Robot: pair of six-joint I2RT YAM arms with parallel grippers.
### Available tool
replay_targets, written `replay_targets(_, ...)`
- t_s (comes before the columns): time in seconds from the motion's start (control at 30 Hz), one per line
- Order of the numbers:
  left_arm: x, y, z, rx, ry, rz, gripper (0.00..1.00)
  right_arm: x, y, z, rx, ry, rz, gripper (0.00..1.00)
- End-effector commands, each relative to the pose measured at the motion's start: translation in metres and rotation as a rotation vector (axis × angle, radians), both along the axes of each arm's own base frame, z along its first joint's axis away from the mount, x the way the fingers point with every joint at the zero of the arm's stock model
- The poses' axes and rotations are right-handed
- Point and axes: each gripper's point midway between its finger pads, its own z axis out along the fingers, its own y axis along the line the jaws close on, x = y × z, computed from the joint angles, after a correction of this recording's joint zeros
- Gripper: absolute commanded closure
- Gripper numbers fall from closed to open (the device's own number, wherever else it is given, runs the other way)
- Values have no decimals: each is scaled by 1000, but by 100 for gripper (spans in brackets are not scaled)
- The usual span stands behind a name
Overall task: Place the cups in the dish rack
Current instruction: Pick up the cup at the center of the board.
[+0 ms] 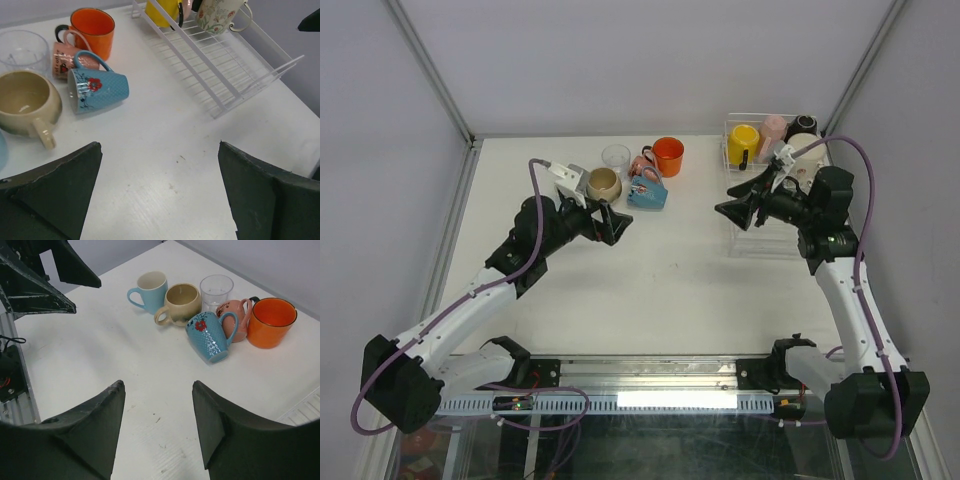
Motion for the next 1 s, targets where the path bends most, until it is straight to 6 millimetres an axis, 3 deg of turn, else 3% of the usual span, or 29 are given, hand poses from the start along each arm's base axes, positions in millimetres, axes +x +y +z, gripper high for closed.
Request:
replay_targets(0.0, -11, -15, 13, -280, 26, -44, 1, -15, 0, 12, 72, -49, 80, 41)
replay_targets(0.17, 1, -24, -5, -455, 86, -22, 3, -27, 0, 3, 78, -39, 121, 41)
replay_targets(0.3, 33, -28, -25, -409, 142, 7, 7, -27, 0, -1, 65, -39, 124, 41)
replay_targets(0.43, 87, 4, -41, -234, 219, 167, 13, -21, -3, -10, 42, -11, 108, 41)
replay_targets(0.53, 114, 29, -54, -28, 243, 264, 13, -19, -5, -13, 18, -18, 86, 40)
replay_targets(0.67, 136, 69, -65, 291, 265, 402, 13, -18, -5, -13, -4, -26, 67, 40)
replay_targets(0.8, 150, 87, -83, 524, 322, 418, 19, -18, -5, -15, -11, -25, 64, 40)
replay_targets(0.97, 160, 93, -96, 681, 372, 375, 48, -16, -6, -16, -18, -26, 59, 40)
